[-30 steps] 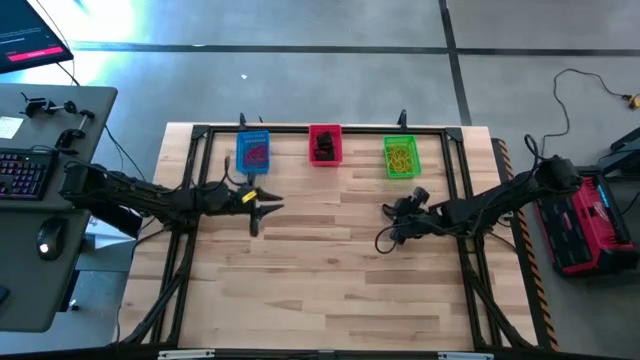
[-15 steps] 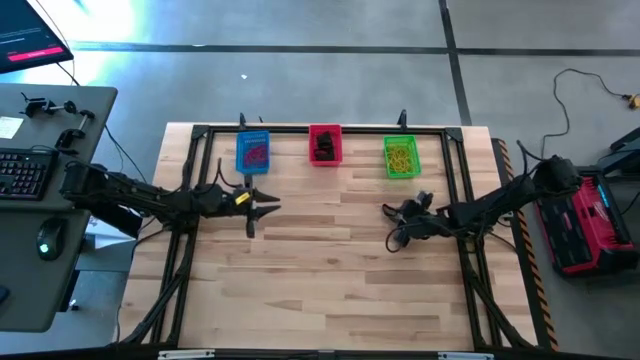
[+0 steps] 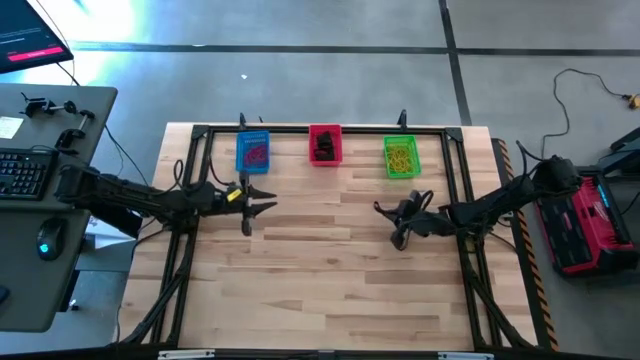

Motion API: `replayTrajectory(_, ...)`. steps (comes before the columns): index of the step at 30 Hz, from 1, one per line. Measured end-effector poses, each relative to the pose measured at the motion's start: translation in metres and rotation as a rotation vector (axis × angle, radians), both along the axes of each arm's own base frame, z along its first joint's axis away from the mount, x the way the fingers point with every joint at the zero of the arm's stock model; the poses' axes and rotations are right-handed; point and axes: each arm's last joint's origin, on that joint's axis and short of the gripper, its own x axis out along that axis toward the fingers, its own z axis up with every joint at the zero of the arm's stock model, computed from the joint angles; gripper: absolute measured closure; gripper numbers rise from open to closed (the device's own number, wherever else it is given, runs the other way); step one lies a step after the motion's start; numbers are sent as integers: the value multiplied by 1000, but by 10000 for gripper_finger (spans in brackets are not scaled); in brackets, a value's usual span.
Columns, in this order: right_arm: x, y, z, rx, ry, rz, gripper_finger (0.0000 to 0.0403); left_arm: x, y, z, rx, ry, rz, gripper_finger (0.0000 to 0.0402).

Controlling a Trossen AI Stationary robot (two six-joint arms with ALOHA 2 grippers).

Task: Sort rubber bands into baskets
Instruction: Put the black rubber band into the red bin

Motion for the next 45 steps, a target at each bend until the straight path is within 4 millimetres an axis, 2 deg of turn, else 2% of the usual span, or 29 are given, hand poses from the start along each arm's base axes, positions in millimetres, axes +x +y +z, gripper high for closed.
replayTrajectory(4, 8, 2, 10, -31, -104, 43, 399, -2, 0, 3, 4, -19, 0, 319)
replayTrajectory(9, 15, -5, 23, -16, -250, 1, 400, -3, 0, 6, 8, -48, 0, 319)
replayTrajectory(20, 51, -31, 65, -133, -259, -15, 402, -3, 0, 9, 28, -63, -3, 319)
replayTrajectory(27, 57, -58, 78, -119, -275, -55, 402, -10, 0, 13, 50, -69, -1, 319)
replayTrajectory(34, 65, -73, 96, -135, -321, -69, 403, -21, 0, 18, 36, -71, -5, 319)
replayTrajectory(42, 93, -95, 94, -134, -226, -67, 403, -31, -1, 22, 41, -97, -42, 319)
replayTrajectory(45, 105, -108, 92, -126, -194, -91, 403, -35, -2, 18, 52, -123, -65, 319)
